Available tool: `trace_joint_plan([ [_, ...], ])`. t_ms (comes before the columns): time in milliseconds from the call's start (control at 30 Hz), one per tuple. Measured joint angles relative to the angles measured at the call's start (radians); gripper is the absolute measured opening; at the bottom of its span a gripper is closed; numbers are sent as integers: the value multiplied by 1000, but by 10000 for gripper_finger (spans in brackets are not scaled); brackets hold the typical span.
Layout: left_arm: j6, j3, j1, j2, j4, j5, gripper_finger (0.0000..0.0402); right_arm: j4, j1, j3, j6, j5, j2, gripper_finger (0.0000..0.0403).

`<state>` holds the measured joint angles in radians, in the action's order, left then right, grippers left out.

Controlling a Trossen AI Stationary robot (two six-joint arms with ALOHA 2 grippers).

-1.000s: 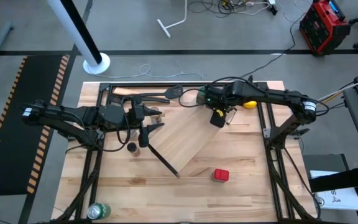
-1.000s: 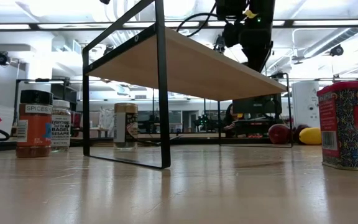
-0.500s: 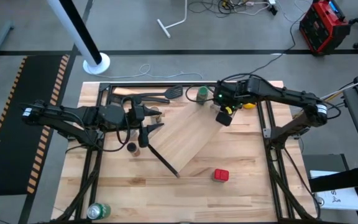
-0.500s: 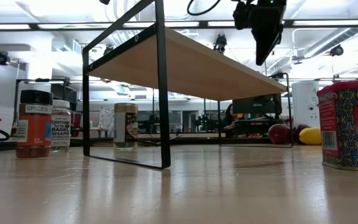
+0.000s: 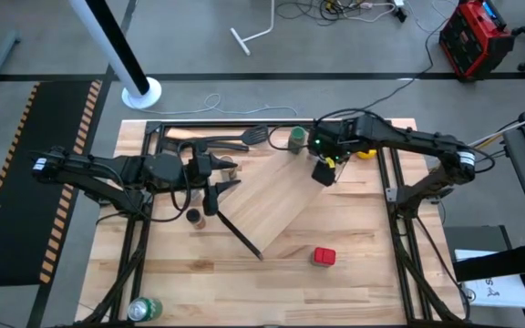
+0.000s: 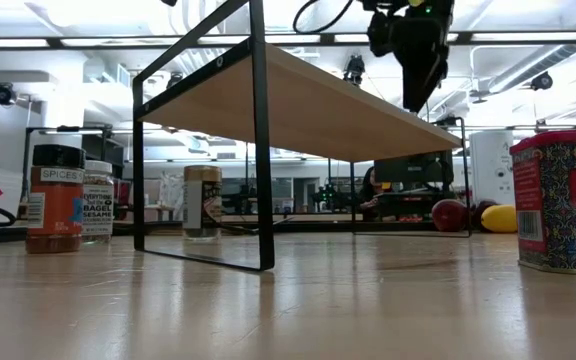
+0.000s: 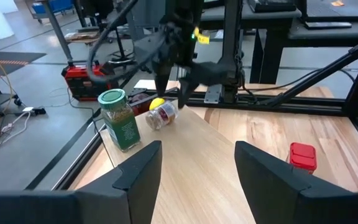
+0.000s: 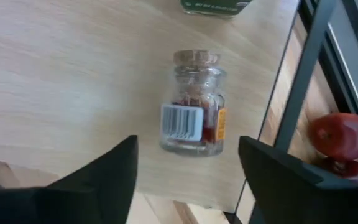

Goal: Shelf spices
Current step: Remove the brown seasoning bottle from the shelf

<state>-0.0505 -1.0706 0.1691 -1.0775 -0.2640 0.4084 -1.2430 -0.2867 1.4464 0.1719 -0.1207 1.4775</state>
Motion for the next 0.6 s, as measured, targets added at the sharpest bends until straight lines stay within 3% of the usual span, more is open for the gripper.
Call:
trace_joint_plan([
  [233, 5, 0, 0, 0, 2, 0, 195, 59, 0, 0, -13, -10, 21, 276],
  [600, 11, 0, 0, 0, 2, 0, 190, 103, -2, 0, -27, -8, 63, 242],
])
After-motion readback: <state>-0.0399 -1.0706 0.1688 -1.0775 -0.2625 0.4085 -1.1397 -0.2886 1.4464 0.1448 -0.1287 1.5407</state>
